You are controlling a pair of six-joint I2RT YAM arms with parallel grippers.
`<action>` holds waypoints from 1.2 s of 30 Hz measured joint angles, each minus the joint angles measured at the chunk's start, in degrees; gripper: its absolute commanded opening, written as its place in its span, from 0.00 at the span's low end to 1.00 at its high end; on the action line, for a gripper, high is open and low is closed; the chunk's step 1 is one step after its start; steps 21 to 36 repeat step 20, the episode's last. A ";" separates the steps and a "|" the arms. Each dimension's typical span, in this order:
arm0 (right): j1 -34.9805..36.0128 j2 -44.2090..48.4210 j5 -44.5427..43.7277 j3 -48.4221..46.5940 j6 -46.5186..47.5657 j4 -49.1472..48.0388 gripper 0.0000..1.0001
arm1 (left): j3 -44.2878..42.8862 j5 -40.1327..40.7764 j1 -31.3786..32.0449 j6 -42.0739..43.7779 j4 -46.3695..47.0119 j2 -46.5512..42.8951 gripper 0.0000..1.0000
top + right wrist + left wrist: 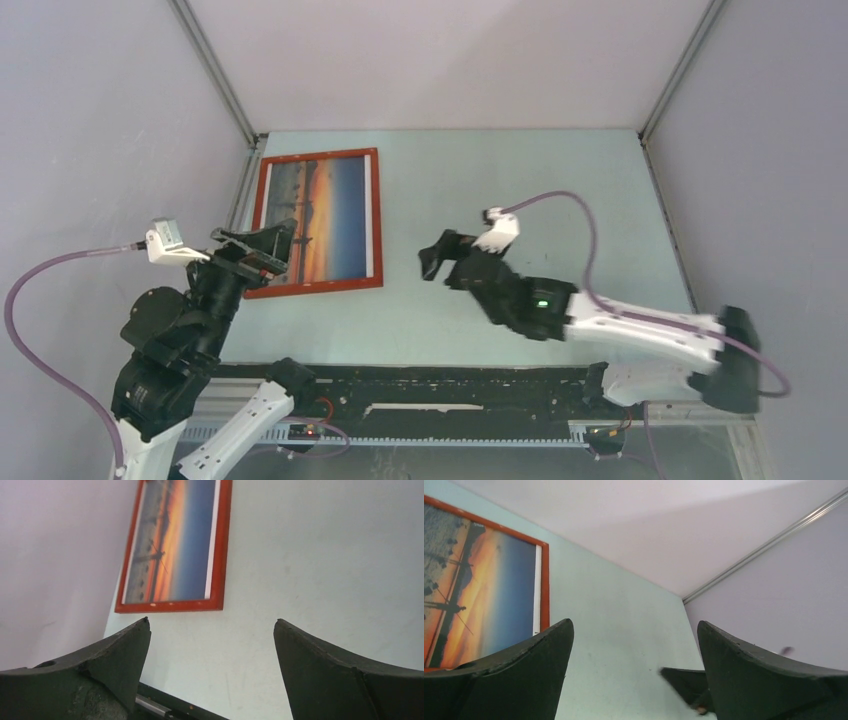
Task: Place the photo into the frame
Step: Reset both arms
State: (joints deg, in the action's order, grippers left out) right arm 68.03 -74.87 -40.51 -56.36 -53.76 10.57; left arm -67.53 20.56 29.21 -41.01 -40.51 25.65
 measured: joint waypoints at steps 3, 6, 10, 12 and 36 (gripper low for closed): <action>-0.11 13.81 -1.57 -0.11 10.80 4.63 1.00 | 0.31 0.02 0.00 1.84 1.92 -1.11 1.00; -0.17 26.93 -2.86 -1.73 19.71 9.49 1.00 | 0.31 0.24 0.00 3.17 4.55 -2.25 1.00; 0.13 38.10 -4.61 -9.42 27.93 14.47 1.00 | 0.22 0.24 0.00 4.57 7.06 -2.67 1.00; 0.44 41.07 -5.60 -13.70 30.93 15.45 1.00 | 0.09 0.24 0.00 5.14 7.32 -2.67 1.00; 0.79 42.38 -6.40 -20.06 40.48 15.87 1.00 | -5.53 0.68 0.00 6.56 6.99 -2.14 1.00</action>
